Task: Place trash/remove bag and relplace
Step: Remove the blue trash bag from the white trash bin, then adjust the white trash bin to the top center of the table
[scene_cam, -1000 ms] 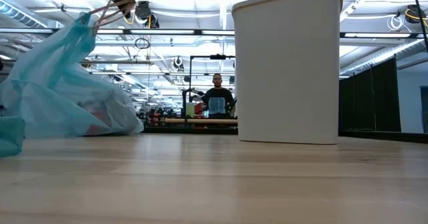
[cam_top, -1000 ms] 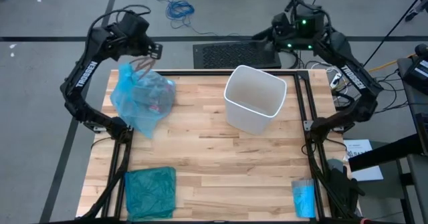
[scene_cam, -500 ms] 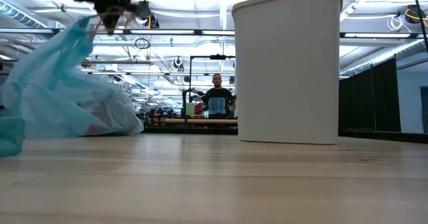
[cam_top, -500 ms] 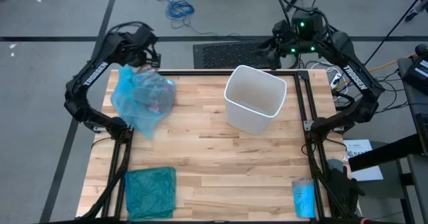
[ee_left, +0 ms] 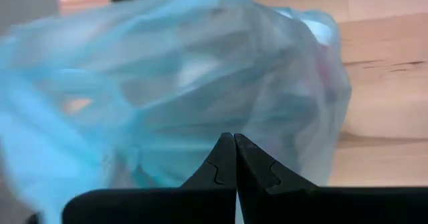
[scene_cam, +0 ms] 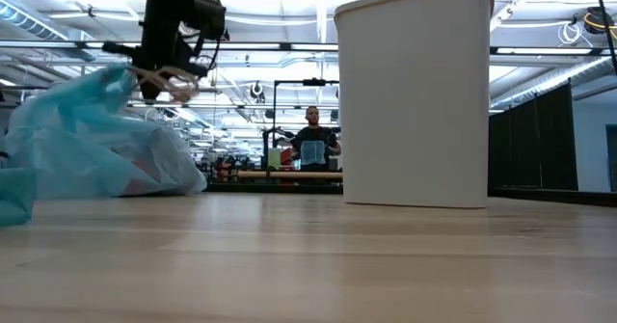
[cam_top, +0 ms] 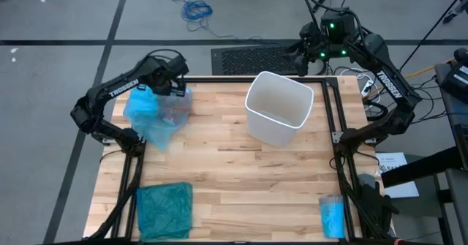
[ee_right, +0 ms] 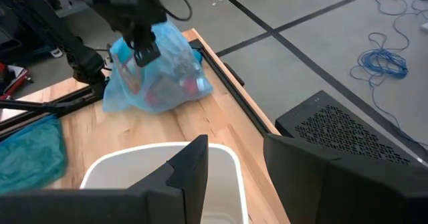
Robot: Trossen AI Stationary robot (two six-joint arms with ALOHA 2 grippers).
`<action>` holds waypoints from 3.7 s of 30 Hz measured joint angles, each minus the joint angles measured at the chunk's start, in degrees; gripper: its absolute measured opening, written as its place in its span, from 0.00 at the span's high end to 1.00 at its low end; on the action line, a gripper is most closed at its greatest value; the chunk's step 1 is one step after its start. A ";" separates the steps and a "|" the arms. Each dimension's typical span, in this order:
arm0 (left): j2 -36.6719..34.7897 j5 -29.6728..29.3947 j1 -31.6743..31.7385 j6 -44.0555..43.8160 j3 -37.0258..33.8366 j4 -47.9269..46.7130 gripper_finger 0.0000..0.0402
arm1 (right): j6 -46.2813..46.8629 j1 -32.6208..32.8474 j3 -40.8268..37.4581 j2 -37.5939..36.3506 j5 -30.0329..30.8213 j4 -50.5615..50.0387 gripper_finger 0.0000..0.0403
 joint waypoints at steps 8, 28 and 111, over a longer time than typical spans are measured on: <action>0.02 2.71 0.00 -1.45 -9.05 8.53 1.00 | -0.23 0.00 0.00 0.00 -0.01 -0.04 0.65; 0.04 6.56 -4.14 -2.28 -5.80 10.28 1.00 | -1.29 -0.09 -0.02 0.00 0.21 0.00 0.65; -3.41 21.05 -45.27 -1.01 13.59 11.51 1.00 | -4.40 4.04 -11.79 16.67 1.16 6.97 1.00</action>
